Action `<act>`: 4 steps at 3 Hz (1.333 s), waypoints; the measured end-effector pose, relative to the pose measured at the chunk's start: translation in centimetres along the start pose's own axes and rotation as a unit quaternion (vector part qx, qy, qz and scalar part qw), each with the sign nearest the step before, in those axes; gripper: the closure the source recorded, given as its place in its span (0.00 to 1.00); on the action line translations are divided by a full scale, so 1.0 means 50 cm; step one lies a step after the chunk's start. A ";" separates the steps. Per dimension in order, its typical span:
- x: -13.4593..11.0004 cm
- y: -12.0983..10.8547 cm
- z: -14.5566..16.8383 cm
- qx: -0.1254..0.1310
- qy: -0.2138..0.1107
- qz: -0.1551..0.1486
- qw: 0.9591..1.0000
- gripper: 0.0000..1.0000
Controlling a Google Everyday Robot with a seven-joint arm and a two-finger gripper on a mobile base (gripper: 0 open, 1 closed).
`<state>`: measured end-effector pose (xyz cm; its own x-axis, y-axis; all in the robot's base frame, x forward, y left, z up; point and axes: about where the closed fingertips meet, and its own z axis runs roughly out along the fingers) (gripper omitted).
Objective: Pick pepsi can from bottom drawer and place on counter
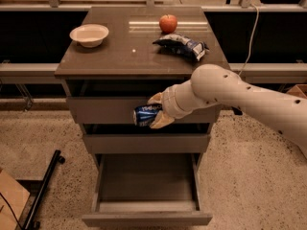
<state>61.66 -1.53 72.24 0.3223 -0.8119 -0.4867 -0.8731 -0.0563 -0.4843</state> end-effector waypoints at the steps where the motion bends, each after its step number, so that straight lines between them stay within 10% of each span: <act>1: 0.000 0.000 0.000 0.000 0.000 0.000 1.000 1.00; 4: -0.067 -0.116 -0.039 0.001 -0.014 -0.065 0.998 1.00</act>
Offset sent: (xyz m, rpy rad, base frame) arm 0.0004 -0.0022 0.0074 -0.0373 0.0033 0.0040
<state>64.95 0.37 78.10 0.4429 -0.7814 -0.4396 -0.8223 -0.1586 -0.5465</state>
